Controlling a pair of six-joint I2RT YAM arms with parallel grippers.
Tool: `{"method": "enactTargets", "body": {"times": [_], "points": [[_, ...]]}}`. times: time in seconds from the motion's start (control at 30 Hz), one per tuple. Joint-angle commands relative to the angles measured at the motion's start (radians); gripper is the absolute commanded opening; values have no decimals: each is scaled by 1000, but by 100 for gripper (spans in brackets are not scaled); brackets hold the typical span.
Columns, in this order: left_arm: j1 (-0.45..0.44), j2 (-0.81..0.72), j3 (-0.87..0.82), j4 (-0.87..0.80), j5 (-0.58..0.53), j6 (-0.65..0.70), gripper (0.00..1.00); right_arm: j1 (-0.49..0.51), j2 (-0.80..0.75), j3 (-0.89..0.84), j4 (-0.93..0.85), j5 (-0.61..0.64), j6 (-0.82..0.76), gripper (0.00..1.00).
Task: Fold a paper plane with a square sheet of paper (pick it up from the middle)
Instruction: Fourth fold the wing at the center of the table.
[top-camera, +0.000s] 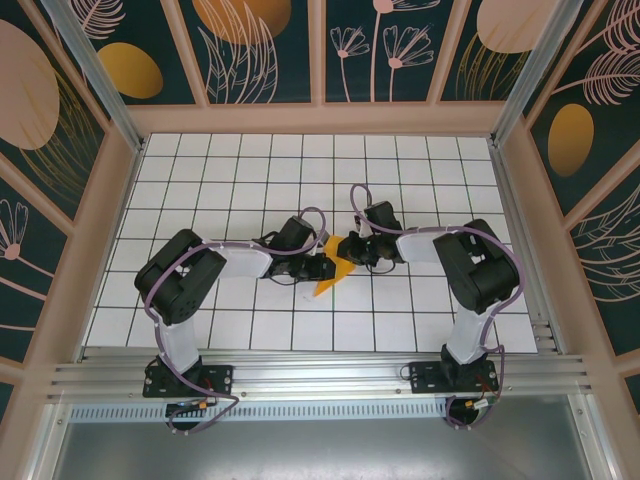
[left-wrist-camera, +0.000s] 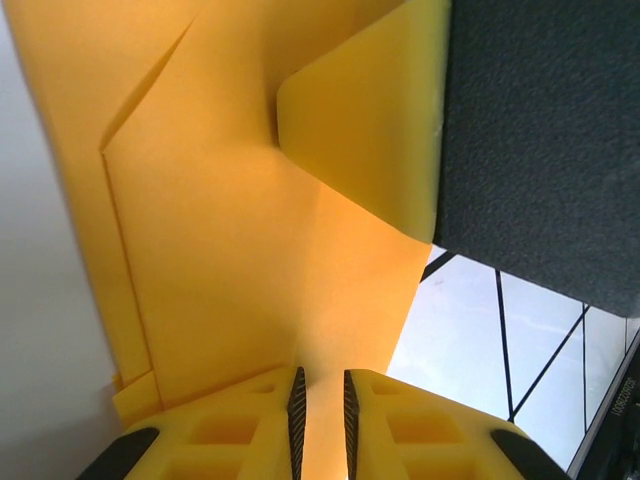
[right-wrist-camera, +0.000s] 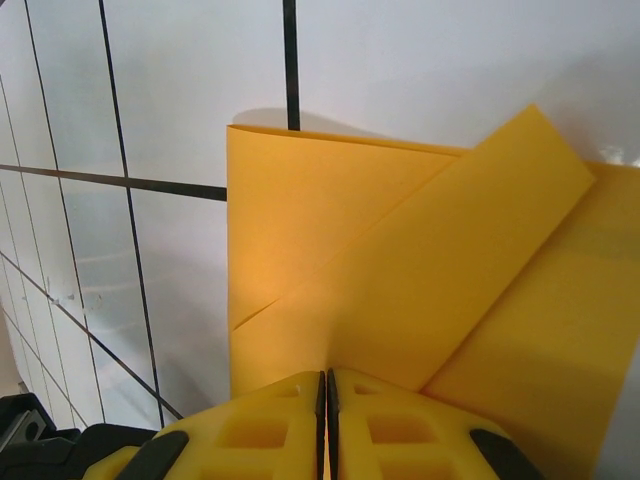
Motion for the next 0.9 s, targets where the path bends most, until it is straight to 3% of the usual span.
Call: {"method": "enactTargets", "body": {"times": [0.0,0.37,0.53,0.87], "points": [[0,-8,-49,-103,-27,31,21,5,56,-3,-55,55,-11,12],[-3,-72,-118,-119,-6,59,18,4,64,-1,-60,55,-13,12],[-4,-105,-121,-169,-79,82,18,4,70,0,-62,55,-13,12],[-9,-199,-93,-1,-10,-5,21,5,76,0,-65,56,-13,12]]}}
